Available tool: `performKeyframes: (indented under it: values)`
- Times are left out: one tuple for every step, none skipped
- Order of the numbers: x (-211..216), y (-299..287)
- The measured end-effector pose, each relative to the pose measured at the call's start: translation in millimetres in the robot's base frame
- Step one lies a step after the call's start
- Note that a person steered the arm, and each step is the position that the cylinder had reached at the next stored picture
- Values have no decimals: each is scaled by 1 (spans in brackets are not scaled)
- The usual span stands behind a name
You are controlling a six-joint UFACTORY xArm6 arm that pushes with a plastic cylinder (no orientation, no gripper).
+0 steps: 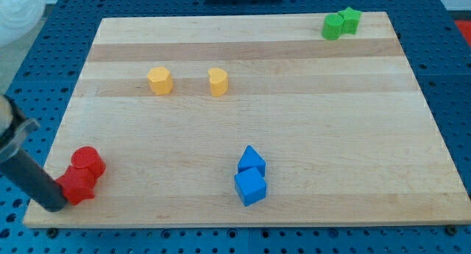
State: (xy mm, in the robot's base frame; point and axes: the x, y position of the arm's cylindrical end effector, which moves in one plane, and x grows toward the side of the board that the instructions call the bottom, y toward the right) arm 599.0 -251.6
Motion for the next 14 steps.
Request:
performKeyframes:
  values:
    - [-4,19]
    - [-20,33]
    - [-45,48]
    - [-68,60]
    - [-91,69]
    - [-106,73]
    - [-97,63]
    - [-73,44]
    - [-63,-18]
    - [-78,-53]
    - [-108,-53]
    - [-144,-53]
    - [-160,-52]
    - [-139,-45]
